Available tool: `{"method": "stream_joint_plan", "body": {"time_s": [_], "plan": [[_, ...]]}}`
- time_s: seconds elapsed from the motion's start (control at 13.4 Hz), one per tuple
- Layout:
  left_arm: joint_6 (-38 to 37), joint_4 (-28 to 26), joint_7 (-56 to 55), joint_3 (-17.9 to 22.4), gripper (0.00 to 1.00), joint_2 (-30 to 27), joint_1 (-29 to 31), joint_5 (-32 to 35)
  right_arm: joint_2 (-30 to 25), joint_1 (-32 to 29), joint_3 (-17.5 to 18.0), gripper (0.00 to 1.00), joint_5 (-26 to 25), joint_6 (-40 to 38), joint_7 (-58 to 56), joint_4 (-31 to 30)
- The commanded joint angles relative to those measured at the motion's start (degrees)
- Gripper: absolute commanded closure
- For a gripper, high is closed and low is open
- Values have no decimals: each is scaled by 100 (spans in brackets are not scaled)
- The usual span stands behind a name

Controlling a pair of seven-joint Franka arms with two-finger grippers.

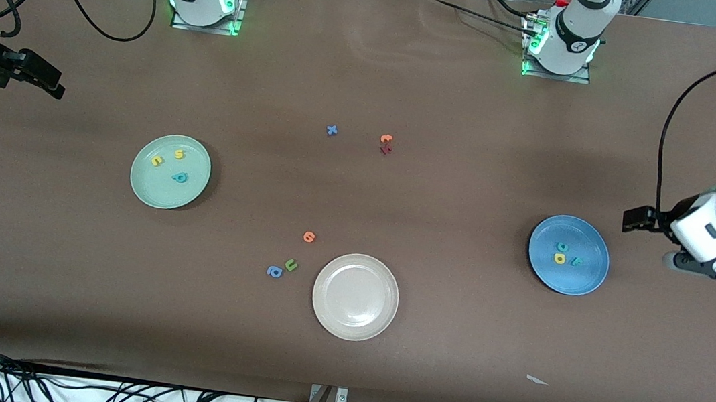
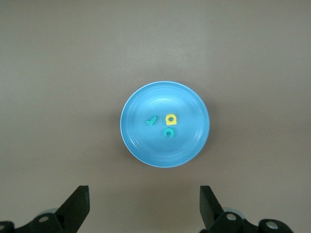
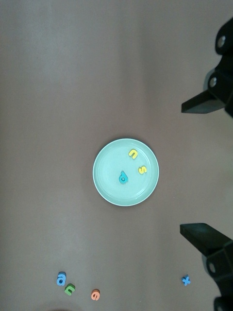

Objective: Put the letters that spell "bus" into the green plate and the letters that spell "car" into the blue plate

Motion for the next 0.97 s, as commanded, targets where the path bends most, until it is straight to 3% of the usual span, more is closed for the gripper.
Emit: {"method": "stream_joint_plan", "body": {"time_s": [0.0,0.15,0.9], "plan": [[-778,520,110,354,0,-250,-281,-211,9,22,-26,0,40,-76,-17,93],[-1133,822,110,354,0,-259,-272,-326,9,22,-26,0,40,-76,-17,93],[-1133,822,110,310,0,-285,-263,-432,18,22,-26,0,-4,-32,-26,93]]}}
